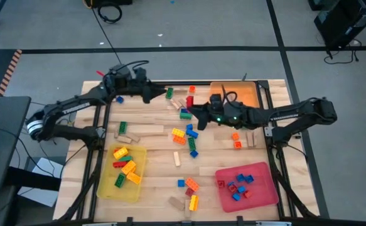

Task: Sort blocks by size
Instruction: Put the large red game piece into the yellow bin

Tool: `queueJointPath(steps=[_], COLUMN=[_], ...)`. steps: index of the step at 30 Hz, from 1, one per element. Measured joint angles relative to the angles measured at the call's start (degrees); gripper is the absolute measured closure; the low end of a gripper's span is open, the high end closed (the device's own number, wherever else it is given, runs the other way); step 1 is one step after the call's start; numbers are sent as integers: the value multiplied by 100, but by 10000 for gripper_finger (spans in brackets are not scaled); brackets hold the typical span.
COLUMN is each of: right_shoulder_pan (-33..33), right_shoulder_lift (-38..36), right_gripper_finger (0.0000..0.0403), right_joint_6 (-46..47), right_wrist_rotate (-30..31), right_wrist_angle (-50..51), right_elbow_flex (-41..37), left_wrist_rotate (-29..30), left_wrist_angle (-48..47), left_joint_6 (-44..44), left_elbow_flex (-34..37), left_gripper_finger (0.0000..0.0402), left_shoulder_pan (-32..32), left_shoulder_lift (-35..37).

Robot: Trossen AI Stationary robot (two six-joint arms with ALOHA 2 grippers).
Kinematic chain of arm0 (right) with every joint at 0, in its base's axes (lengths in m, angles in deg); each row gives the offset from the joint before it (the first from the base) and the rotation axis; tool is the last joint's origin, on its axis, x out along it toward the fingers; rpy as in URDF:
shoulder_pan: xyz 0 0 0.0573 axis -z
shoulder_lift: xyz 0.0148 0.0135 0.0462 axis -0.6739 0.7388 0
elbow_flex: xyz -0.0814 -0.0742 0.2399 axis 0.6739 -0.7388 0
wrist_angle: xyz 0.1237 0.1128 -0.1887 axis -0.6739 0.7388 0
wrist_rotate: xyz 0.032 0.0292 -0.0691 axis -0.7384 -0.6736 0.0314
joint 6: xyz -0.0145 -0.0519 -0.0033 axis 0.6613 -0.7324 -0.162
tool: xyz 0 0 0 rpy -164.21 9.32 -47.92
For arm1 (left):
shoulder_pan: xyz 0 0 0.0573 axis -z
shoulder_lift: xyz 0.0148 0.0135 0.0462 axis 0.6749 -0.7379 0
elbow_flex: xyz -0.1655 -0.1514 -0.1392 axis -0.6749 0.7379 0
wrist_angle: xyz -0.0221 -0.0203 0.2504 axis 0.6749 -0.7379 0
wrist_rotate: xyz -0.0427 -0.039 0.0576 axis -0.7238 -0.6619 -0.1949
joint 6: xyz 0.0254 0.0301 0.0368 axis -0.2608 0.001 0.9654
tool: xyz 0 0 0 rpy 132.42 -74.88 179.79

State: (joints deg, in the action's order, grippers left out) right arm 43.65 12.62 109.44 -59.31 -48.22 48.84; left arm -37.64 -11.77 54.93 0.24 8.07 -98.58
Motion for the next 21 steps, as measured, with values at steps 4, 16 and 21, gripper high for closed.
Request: queueJointPath(steps=[4, 16, 21], right_shoulder_pan=[182, 609, 609], right_shoulder_lift=[188, 445, 453], right_gripper_finger=[309, 309, 309], right_joint_6=[-123, 73, 27], right_wrist_rotate=[-94, -942, -1013], right_wrist_angle=[264, 132, 139], right_elbow_flex=[452, 722, 722], left_wrist_rotate=[-126, 234, 256], left_wrist_angle=[999, 2132, 2142], left_joint_6=[-433, -192, -118], left_elbow_flex=[0, 0, 0], left_gripper_finger=[167, 167, 167], left_shoulder_pan=[228, 705, 717], left_shoulder_lift=[-448, -860, -865])
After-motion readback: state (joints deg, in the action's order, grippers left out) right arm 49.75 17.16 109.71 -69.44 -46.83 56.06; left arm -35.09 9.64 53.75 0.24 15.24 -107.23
